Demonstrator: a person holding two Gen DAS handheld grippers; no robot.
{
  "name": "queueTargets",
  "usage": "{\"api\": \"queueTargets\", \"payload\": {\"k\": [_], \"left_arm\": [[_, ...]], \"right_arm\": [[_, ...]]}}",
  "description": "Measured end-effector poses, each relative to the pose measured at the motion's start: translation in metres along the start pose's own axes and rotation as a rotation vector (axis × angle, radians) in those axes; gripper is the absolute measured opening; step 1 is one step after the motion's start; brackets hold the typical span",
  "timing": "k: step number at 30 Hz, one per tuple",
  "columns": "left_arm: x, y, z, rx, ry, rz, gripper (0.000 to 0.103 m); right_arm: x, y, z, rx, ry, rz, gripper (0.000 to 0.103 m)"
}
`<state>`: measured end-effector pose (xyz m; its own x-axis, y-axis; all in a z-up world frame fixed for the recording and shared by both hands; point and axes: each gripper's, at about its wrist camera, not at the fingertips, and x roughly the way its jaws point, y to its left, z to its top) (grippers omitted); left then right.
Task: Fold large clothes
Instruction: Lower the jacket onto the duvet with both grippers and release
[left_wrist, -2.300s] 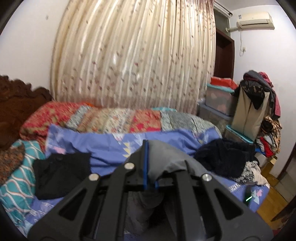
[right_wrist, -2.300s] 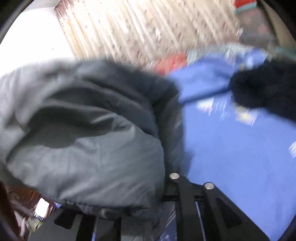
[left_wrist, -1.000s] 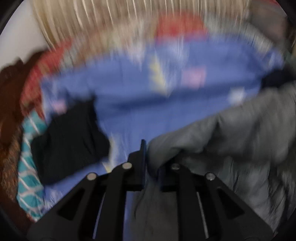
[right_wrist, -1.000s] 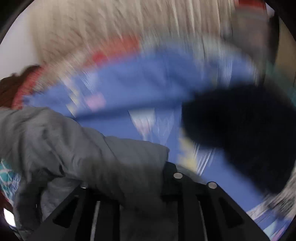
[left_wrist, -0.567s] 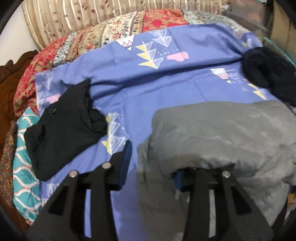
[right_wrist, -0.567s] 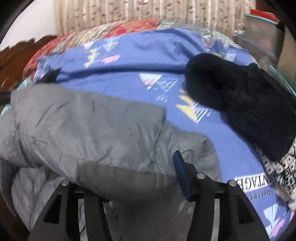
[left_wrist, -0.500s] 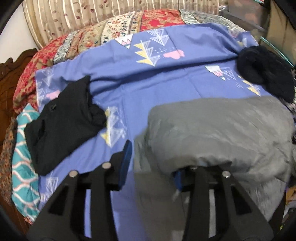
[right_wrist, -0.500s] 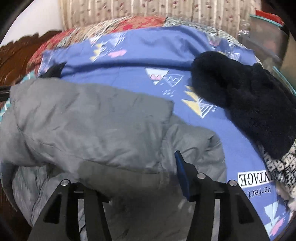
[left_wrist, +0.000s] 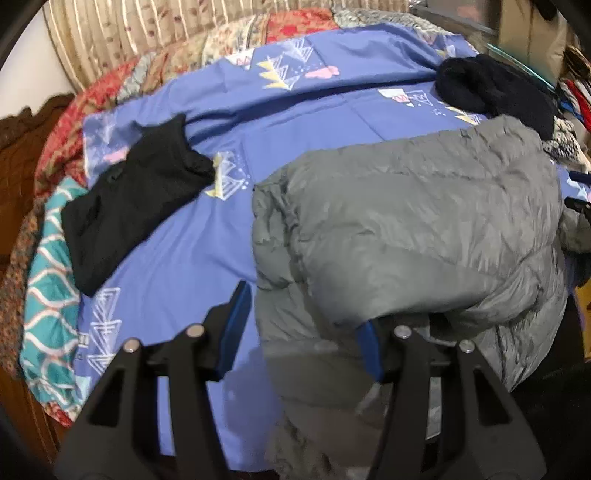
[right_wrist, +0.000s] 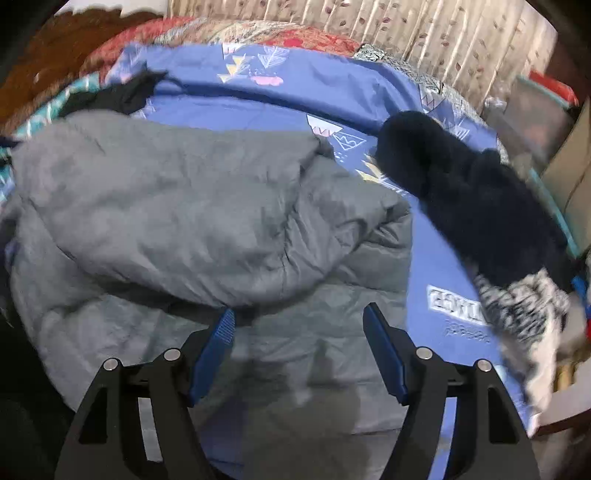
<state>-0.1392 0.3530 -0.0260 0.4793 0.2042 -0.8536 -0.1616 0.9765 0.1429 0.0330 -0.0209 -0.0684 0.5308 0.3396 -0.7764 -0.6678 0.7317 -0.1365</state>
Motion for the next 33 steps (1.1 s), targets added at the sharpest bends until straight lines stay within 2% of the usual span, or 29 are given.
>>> {"api": "queueTargets", "payload": {"k": [2,3,4,5,9,10,12,14,15,17,19,21,24,25,26,27,28,29,30,31,33], "left_arm": [[0.012,0.006,0.023,-0.051,0.0,0.015,0.052],[0.017,0.01,0.033,-0.083,0.006,0.03,0.052],[0.019,0.013,0.038,-0.105,0.02,0.043,0.052],[0.019,0.019,0.042,-0.146,0.037,0.036,0.052],[-0.003,0.034,0.019,-0.192,0.028,-0.082,0.052],[-0.007,0.037,0.011,-0.201,0.038,-0.106,0.052],[-0.018,0.044,-0.005,-0.233,0.048,-0.154,0.052],[-0.036,0.048,-0.015,-0.249,0.02,-0.221,0.052],[-0.043,0.044,-0.017,-0.239,0.008,-0.236,0.052],[-0.056,0.033,-0.021,-0.194,-0.014,-0.256,0.052],[-0.062,0.016,-0.024,-0.141,-0.02,-0.309,0.052],[-0.058,-0.003,-0.028,-0.116,-0.013,-0.356,0.052],[-0.04,-0.018,-0.027,-0.176,-0.004,-0.431,0.052],[-0.033,-0.024,-0.025,-0.193,0.001,-0.444,0.052],[-0.028,-0.03,-0.023,-0.202,-0.002,-0.43,0.052],[-0.022,-0.038,-0.02,-0.205,-0.008,-0.379,0.052],[-0.015,-0.044,-0.019,-0.199,-0.007,-0.341,0.052],[-0.008,-0.048,-0.017,-0.199,0.003,-0.316,0.052],[-0.002,-0.049,-0.018,-0.205,0.013,-0.291,0.052],[0.007,-0.048,-0.019,-0.209,0.024,-0.259,0.052],[0.022,-0.043,-0.022,-0.203,0.036,-0.212,0.052]], "right_arm": [[-0.004,-0.01,0.035,0.087,-0.114,-0.03,0.091],[-0.005,-0.015,0.045,0.129,-0.137,-0.037,0.091],[-0.005,-0.02,0.054,0.177,-0.129,-0.046,0.091],[-0.006,-0.021,0.057,0.196,-0.101,-0.02,0.092],[-0.018,0.008,0.022,0.142,-0.031,0.336,0.09],[-0.014,0.016,0.013,0.137,0.0,0.377,0.087],[0.01,0.035,-0.003,0.131,0.095,0.448,0.074],[0.041,0.056,-0.01,0.118,0.171,0.468,0.067],[0.054,0.064,-0.009,0.127,0.19,0.509,0.064],[0.078,0.084,0.007,0.129,0.226,0.611,0.064],[0.093,0.106,0.042,0.05,0.231,0.674,0.064],[0.105,0.106,0.108,0.073,0.171,0.716,0.064],[0.122,0.077,0.209,0.285,0.054,0.725,0.064],[0.136,0.06,0.248,0.384,0.014,0.677,0.064],[0.148,0.046,0.277,0.435,-0.011,0.59,0.064],[0.159,0.039,0.291,0.441,-0.013,0.508,0.064],[0.174,0.032,0.302,0.459,0.028,0.405,0.064],[0.183,0.029,0.303,0.498,0.065,0.376,0.064],[0.188,0.023,0.296,0.552,0.09,0.399,0.064],[0.185,0.02,0.281,0.589,0.073,0.468,0.064],[0.17,0.026,0.25,0.575,0.038,0.509,0.064]]}}
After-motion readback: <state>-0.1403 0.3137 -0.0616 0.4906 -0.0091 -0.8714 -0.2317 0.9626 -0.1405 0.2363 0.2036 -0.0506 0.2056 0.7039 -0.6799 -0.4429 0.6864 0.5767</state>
